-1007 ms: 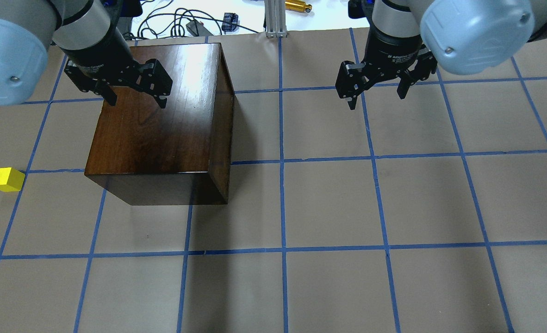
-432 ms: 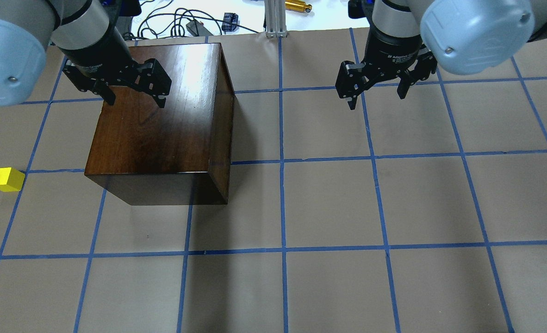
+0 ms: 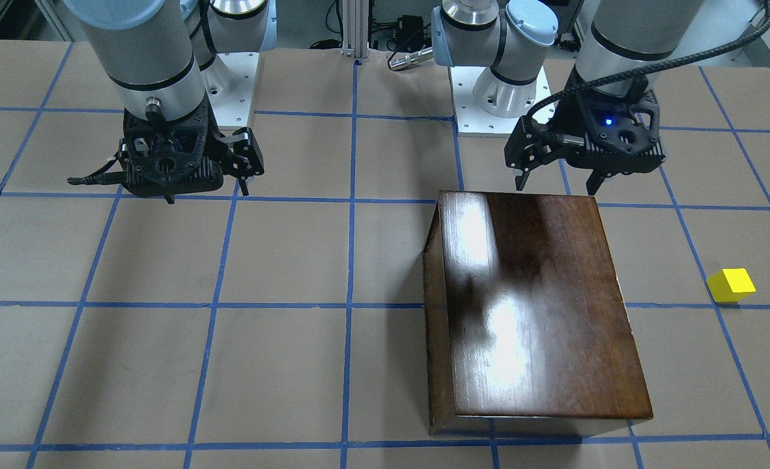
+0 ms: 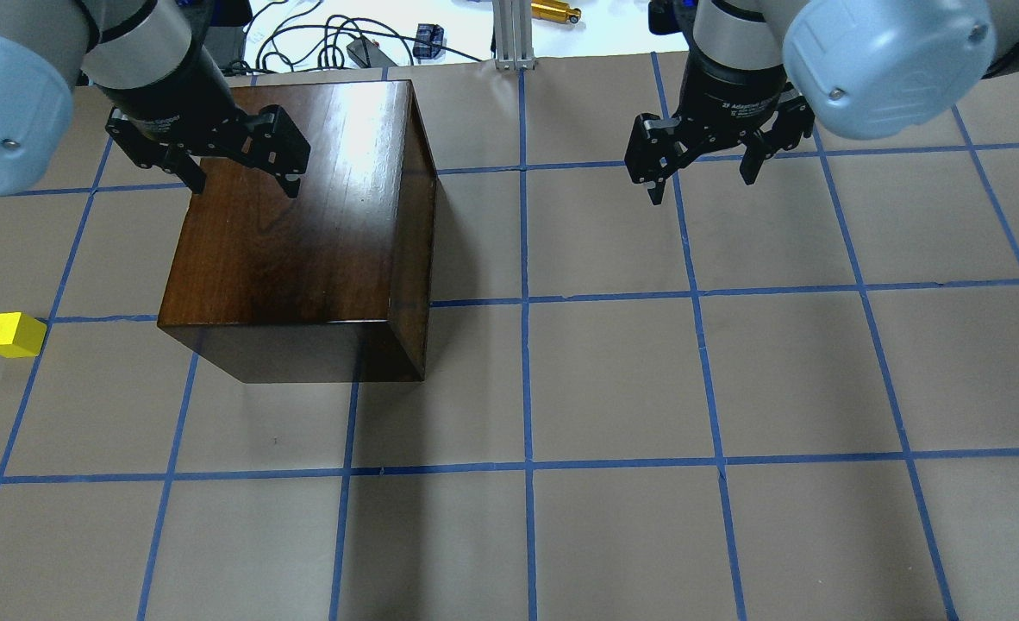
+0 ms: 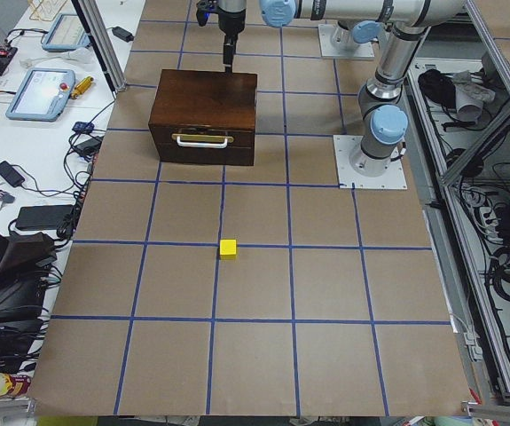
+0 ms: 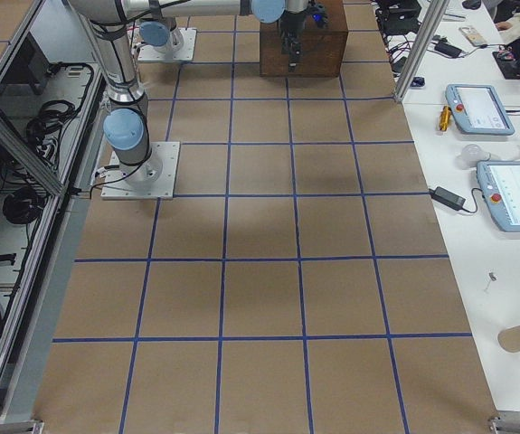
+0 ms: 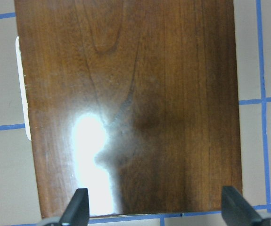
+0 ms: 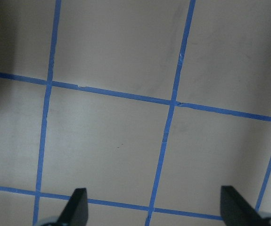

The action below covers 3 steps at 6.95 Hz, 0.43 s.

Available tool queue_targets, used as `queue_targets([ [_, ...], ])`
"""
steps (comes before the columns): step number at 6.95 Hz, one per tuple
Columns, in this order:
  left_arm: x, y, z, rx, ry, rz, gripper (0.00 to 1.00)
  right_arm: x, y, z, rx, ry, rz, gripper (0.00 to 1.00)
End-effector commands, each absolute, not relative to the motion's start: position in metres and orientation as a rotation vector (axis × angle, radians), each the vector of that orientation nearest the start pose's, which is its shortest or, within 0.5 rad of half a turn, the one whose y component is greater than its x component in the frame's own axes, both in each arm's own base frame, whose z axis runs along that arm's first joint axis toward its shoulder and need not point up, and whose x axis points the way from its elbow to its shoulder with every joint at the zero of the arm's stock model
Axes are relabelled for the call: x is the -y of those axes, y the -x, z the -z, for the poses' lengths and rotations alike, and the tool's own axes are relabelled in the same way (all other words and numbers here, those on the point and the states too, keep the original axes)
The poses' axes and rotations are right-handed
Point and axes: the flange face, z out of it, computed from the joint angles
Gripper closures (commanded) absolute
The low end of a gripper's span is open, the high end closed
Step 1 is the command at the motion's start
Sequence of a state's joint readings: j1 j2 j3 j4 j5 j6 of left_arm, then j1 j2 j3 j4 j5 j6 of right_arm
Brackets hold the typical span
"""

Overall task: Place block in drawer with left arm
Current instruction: 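Move the left gripper off the cabinet top toward the drawer side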

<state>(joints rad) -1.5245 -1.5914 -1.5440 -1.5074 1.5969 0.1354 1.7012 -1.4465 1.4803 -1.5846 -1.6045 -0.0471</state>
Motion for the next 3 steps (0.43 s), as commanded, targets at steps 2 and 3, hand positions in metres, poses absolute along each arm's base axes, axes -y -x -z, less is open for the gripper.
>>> queue_targets([
  [2, 0.529, 0.010, -0.489, -3.099, -0.189, 0.076, 0.00, 0.521, -0.199, -0.469, -3.163, 0.283, -0.029, 0.00],
  [3, 0.530, -0.035, -0.485, -3.101, -0.178, 0.061, 0.00, 0.521, -0.199, -0.469, -3.164, 0.280, -0.029, 0.00],
])
